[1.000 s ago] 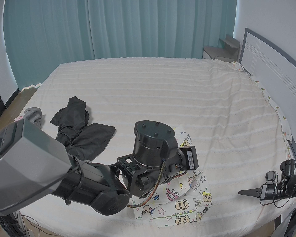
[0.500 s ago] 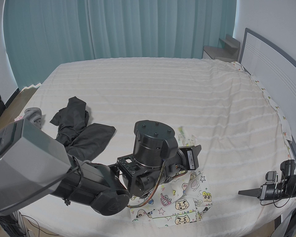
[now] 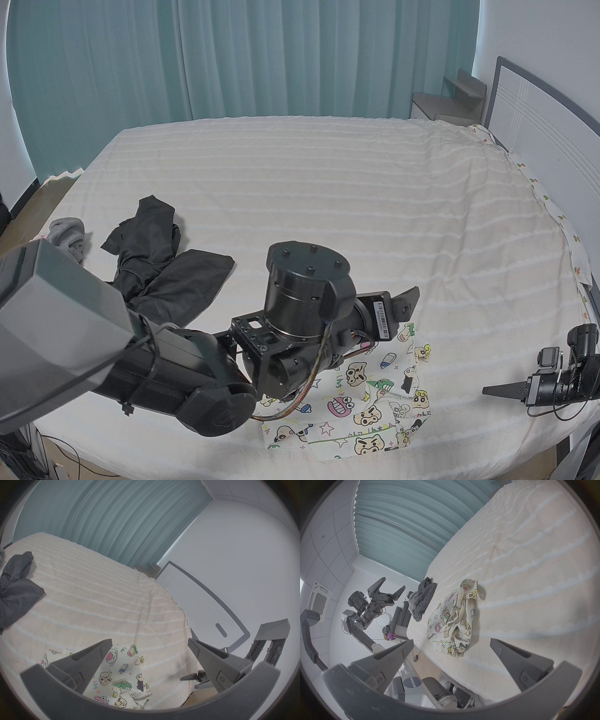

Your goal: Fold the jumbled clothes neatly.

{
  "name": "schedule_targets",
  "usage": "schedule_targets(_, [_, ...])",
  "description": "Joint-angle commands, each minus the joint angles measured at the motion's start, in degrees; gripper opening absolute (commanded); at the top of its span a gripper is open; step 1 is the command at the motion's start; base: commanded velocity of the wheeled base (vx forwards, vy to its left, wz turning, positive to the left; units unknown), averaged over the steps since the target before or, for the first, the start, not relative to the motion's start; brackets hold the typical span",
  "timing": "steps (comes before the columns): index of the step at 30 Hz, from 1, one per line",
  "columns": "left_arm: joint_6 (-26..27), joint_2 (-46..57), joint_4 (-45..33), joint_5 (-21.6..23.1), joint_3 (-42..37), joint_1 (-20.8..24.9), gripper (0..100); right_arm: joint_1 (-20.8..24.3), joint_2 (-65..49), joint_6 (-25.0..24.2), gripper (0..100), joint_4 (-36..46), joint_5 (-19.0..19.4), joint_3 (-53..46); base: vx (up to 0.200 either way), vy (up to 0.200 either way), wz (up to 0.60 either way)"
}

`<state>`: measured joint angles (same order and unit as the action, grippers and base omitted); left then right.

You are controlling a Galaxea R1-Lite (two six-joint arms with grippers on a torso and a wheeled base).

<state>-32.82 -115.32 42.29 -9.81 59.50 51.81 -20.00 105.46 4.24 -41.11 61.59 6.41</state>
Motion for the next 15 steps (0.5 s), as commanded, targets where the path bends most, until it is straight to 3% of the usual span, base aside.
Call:
schedule_targets(1, [-0.2, 4.0, -0.2, -0.6, -3.9, -2.1, 100, 0.1, -0.4, 0.2, 100, 0.0, 0.0, 0.0, 0.000, 0.000, 0.00])
schedule_targets(5, [-2.1, 14.5, -0.3, 2.0, -17.4, -10.1, 100, 2.9, -2.1, -1.7, 100, 0.0, -0.2, 0.9, 0.000, 0.000, 0.00])
schedule_targets(11, [-8.5, 23.0, -0.1, 6.6, -30.4, -18.7, 100, 9.5, -2.8, -11.5, 100, 0.0, -1.0, 5.7, 0.000, 0.000, 0.00])
schedule_targets(12, [-9.1, 24.5, 0.2, 7.4, -33.6, -20.6, 100, 12.3, -2.7, -15.2, 100, 0.0, -2.4, 7.4, 0.000, 0.000, 0.00])
schedule_targets(15, [-10.8, 26.9, 2.2, 9.5, -40.5, -23.0, 100, 20.9, -1.4, -24.0, 100, 0.0, -11.4, 11.8, 0.000, 0.000, 0.00])
